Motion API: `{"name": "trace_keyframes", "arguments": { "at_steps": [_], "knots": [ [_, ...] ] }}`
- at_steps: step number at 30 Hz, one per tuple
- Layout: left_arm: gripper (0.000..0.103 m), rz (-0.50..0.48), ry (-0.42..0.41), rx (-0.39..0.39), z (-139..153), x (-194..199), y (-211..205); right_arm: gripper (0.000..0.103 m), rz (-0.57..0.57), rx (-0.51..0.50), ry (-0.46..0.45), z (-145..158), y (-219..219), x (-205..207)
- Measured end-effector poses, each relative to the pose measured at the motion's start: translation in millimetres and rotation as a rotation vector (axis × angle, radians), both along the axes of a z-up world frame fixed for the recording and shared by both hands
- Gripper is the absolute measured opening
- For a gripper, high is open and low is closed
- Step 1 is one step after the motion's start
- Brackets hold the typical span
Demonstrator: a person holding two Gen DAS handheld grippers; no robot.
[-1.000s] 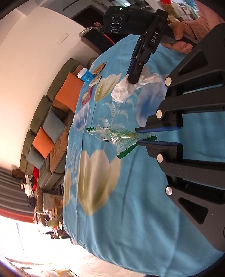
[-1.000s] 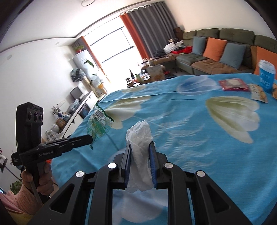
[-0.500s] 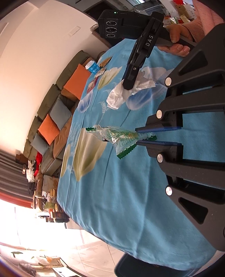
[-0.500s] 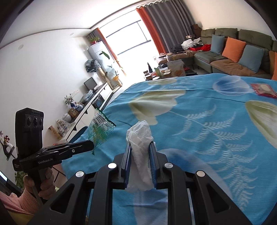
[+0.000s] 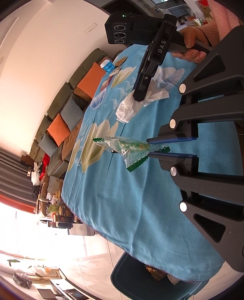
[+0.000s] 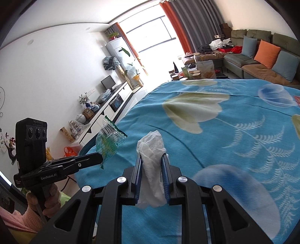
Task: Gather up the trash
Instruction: 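Lift the clear wrapper with the left gripper while the right gripper lifts the tissue toward the bin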
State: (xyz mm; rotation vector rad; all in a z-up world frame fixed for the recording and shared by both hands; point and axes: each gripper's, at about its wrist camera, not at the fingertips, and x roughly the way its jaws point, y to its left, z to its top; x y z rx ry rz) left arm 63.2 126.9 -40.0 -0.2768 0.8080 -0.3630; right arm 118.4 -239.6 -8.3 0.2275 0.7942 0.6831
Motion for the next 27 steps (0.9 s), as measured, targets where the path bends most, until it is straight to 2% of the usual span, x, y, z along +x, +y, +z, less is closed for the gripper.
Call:
{"name": "trace_keyframes", "arguments": {
  "at_steps": [27],
  "knots": [
    [0.009, 0.103, -0.022, 0.001, 6.4, -32.4, 51.0, 0.018, 0.133, -0.014, -0.006, 4.7, 62.4, 4.3]
  ]
}}
